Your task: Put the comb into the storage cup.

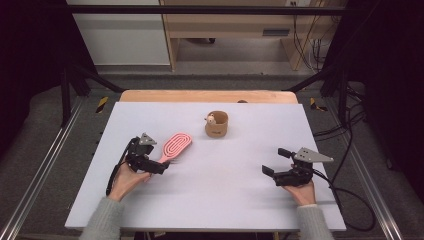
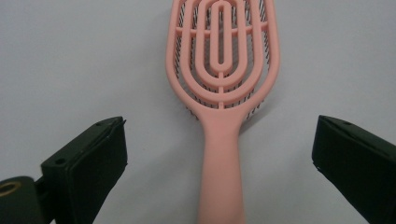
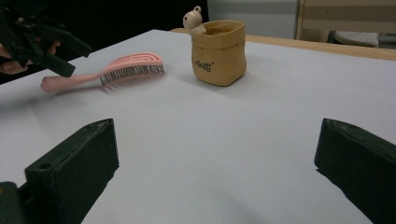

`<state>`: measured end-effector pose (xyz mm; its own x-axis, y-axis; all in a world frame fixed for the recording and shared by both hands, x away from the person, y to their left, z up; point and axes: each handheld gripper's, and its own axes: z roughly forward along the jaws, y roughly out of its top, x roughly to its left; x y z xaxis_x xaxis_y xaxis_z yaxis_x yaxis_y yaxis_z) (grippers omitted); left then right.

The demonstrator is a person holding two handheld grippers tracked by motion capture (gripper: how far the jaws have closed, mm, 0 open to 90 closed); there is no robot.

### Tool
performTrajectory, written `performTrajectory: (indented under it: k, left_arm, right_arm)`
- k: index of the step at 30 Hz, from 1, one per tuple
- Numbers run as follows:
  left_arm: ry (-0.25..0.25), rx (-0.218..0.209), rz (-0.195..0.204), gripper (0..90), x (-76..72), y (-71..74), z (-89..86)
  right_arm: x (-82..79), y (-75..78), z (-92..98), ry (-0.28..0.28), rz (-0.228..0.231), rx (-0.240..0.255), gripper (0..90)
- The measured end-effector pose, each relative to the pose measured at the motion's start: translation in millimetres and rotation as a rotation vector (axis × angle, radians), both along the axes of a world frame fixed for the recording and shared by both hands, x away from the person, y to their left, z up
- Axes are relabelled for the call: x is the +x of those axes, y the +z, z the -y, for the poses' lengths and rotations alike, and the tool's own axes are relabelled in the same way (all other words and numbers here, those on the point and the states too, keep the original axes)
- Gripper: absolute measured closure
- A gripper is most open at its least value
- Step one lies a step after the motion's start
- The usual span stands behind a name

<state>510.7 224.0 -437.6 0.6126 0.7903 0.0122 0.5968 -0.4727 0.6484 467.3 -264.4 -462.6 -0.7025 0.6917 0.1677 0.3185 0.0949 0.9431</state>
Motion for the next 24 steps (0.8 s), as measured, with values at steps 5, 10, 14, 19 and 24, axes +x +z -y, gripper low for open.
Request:
performTrajectory:
  k: [5, 10, 14, 19, 24]
  left_arm:
    - [0.001, 0.019, -0.02, 7.7, 1.7, -4.9, 1.3]
    - [0.0, 0.029, -0.032, 13.7, 2.9, -8.5, 3.5]
    - [0.002, 0.031, -0.037, 18.7, 4.2, -10.4, 3.7]
    - [-0.006, 0.019, -0.04, 26.6, 4.9, -11.0, 4.0]
    - [-0.009, 0.031, -0.048, 34.5, 5.5, -12.1, 4.8]
  right_arm:
    - [0.0, 0.1, 0.1, 0.0, 0.0, 0.0, 0.2]
    - [0.0, 0.0, 0.0, 0.0, -0.001, 0.0, 0.2]
    - [0.1, 0.0, 0.0, 0.0, 0.0, 0.0, 0.2]
    - [0.2, 0.0, 0.0, 0.0, 0.002, 0.001, 0.2]
    - [0.2, -0.1, 0.0, -0.001, 0.001, 0.0, 0.2]
